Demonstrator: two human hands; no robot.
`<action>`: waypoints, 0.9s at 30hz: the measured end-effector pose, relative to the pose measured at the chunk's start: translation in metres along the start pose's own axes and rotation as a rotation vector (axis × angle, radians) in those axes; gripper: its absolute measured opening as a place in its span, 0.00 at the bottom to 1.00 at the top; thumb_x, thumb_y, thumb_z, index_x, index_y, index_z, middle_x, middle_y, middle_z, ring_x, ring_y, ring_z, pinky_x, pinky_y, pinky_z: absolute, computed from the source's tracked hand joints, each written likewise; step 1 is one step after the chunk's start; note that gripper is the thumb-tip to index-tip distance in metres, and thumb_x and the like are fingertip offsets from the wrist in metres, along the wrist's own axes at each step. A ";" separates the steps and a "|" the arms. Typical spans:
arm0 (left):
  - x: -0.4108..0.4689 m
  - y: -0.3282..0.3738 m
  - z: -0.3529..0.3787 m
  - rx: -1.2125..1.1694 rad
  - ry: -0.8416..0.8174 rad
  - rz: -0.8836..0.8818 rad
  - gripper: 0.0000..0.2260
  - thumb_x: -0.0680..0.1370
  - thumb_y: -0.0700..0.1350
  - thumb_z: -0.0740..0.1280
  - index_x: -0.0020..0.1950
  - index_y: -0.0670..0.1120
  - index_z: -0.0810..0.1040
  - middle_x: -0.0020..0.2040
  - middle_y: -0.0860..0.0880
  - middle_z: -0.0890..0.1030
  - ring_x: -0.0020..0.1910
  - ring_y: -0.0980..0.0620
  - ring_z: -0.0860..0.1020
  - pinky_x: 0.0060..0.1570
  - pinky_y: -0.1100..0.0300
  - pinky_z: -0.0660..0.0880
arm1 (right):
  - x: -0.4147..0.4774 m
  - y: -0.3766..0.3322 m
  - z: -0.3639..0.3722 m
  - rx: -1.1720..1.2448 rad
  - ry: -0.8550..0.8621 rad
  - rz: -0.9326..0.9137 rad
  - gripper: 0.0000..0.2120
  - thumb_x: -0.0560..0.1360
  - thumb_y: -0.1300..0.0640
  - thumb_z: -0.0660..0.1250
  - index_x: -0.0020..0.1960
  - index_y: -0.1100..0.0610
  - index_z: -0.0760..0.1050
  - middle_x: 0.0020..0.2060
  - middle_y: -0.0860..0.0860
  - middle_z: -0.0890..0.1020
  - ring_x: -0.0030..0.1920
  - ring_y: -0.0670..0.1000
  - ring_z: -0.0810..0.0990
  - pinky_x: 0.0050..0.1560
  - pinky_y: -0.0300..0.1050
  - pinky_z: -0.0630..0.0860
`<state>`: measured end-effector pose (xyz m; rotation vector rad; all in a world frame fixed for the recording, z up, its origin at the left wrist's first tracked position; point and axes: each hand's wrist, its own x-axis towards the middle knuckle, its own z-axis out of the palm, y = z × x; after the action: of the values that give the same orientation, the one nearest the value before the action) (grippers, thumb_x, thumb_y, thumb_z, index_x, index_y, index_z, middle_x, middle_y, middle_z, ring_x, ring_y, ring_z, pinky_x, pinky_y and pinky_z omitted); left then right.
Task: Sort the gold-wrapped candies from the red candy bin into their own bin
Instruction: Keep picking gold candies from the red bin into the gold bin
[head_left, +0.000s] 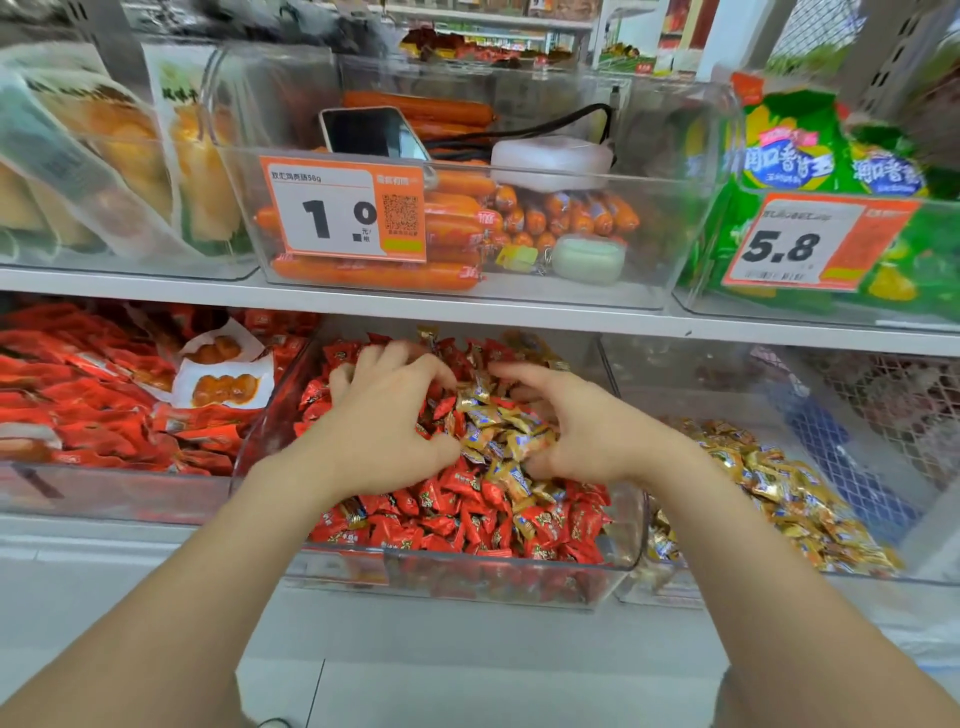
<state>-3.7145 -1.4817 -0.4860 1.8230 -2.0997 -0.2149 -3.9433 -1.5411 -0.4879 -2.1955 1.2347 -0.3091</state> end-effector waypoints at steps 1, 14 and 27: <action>0.001 0.002 0.003 -0.063 0.093 0.094 0.23 0.68 0.56 0.66 0.64 0.58 0.76 0.63 0.56 0.72 0.67 0.51 0.68 0.69 0.48 0.64 | -0.002 0.001 0.001 -0.098 0.008 -0.007 0.49 0.64 0.60 0.75 0.79 0.34 0.62 0.72 0.45 0.76 0.70 0.48 0.76 0.65 0.50 0.79; 0.021 0.005 0.032 0.022 -0.016 0.269 0.21 0.76 0.56 0.76 0.66 0.54 0.75 0.48 0.55 0.80 0.50 0.48 0.79 0.48 0.48 0.77 | 0.004 0.011 0.013 -0.287 0.143 -0.119 0.23 0.77 0.48 0.76 0.70 0.41 0.76 0.65 0.44 0.82 0.69 0.52 0.75 0.69 0.57 0.74; 0.009 0.002 0.018 -0.105 0.051 0.183 0.10 0.86 0.42 0.63 0.66 0.50 0.79 0.54 0.55 0.76 0.49 0.58 0.79 0.54 0.57 0.78 | -0.016 -0.003 -0.003 0.132 0.332 0.021 0.19 0.81 0.62 0.56 0.48 0.48 0.84 0.24 0.46 0.74 0.23 0.47 0.67 0.27 0.41 0.69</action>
<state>-3.7242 -1.4919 -0.5005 1.5511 -2.1612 -0.2254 -3.9508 -1.5274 -0.4824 -2.0721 1.3656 -0.7493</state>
